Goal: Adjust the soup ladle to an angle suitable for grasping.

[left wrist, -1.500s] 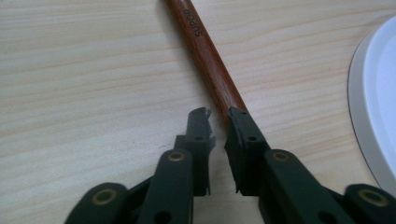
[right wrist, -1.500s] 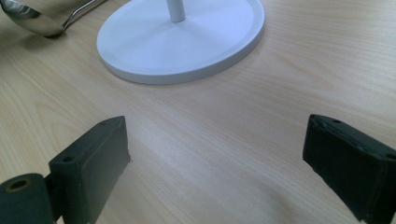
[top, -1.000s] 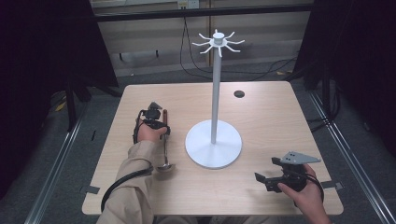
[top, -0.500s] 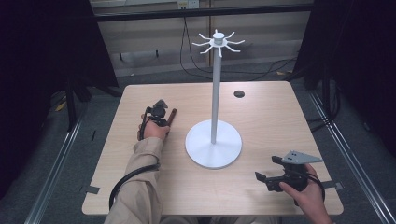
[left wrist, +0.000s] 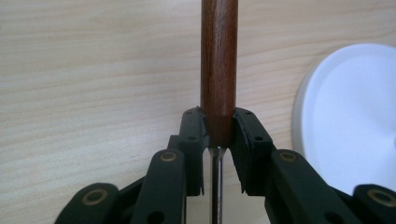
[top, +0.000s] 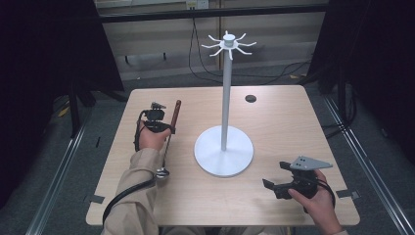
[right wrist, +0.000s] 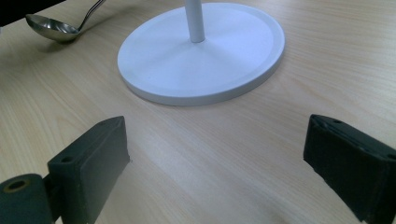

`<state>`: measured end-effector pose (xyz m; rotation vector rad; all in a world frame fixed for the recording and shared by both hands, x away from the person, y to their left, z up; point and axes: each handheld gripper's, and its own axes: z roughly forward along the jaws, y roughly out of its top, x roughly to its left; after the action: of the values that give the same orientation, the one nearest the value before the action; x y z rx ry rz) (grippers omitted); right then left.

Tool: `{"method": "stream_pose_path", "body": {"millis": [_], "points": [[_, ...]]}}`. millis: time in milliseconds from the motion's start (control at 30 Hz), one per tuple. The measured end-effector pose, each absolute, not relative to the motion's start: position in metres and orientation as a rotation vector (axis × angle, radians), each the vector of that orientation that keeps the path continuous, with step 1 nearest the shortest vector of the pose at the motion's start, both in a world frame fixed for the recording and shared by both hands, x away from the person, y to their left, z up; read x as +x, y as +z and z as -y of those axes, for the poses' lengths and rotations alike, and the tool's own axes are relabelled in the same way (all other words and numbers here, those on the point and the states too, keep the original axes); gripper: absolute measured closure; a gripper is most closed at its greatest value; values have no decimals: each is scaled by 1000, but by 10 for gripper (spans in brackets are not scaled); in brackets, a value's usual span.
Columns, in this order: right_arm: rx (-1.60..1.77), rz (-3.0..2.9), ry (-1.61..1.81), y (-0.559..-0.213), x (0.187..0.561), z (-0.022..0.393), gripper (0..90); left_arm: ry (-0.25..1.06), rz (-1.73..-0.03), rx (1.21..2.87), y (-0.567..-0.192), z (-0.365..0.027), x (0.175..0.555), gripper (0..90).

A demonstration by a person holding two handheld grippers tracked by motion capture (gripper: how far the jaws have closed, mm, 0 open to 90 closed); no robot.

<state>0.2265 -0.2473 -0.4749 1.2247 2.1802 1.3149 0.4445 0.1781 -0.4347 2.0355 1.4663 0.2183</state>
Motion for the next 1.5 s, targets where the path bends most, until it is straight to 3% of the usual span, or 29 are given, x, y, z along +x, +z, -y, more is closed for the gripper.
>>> {"method": "stream_pose_path", "body": {"millis": [400,1067,1500], "points": [[1188,-2193,1342,-474,233,237,58,196,-1287,1857,-412,-194,412,748],[1159,-2209,1350,-474,238,230,58,254,-965,1741,-403,-193,370,748],[1162,-2196,1360,-472,238,231,54,289,-893,1712,-387,-190,357,748]]}}
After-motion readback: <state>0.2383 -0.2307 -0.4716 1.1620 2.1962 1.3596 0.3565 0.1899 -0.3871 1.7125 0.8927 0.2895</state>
